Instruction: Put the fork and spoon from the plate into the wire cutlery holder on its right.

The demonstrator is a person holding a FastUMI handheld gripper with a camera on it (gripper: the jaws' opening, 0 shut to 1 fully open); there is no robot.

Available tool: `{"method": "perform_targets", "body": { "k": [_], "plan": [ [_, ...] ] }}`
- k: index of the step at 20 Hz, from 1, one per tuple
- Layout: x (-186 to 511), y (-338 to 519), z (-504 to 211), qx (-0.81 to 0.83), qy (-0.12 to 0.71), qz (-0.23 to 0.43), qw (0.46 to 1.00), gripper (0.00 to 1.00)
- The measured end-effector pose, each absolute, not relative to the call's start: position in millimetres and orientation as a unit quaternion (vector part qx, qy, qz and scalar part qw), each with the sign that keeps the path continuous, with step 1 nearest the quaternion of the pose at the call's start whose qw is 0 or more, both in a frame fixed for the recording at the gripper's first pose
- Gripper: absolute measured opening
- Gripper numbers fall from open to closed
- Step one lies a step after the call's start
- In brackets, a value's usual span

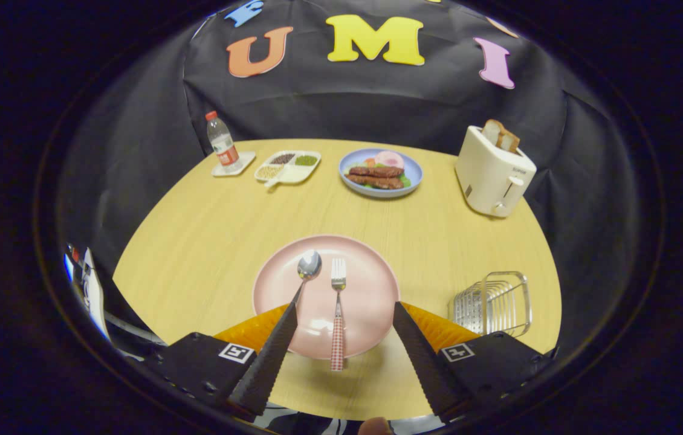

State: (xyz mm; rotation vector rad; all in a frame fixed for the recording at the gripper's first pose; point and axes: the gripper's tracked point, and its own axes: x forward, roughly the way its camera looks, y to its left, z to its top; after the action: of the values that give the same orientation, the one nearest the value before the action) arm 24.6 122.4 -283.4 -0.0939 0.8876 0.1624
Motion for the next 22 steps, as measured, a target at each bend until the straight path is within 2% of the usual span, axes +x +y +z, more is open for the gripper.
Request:
{"method": "perform_targets", "body": {
  "k": [3, 6, 7, 10, 11, 12, 14, 15, 16, 22],
  "plan": [
    [24.9, 124.6, -314.5, -0.048, 0.466, 0.07, 0.881, 0.93],
    [30.1, 124.5, -338.5, -0.05, 0.489, 0.06, 0.869, 0.74],
    [29.6, 126.0, -345.5, -0.051, 0.5, 0.061, 0.862, 0.72],
    [27.8, 132.4, -361.5, -0.043, 0.524, 0.064, 0.848, 0.44],
    [27.7, 129.9, -363.3, -0.046, 0.525, 0.062, 0.848, 0.41],
    [27.8, 131.5, -364.6, -0.047, 0.528, 0.062, 0.846, 0.24],
    [26.0, 132.6, -363.7, -0.042, 0.535, 0.068, 0.841, 0.1],
    [25.3, 130.5, -363.3, -0.04, 0.536, 0.069, 0.841, 0.1],
    [27.1, 130.4, -358.8, -0.037, 0.537, 0.069, 0.84, 0.01],
    [15.6, 127.6, -299.7, 0.002, 0.549, 0.088, 0.831, 0.01]
  ]
}}
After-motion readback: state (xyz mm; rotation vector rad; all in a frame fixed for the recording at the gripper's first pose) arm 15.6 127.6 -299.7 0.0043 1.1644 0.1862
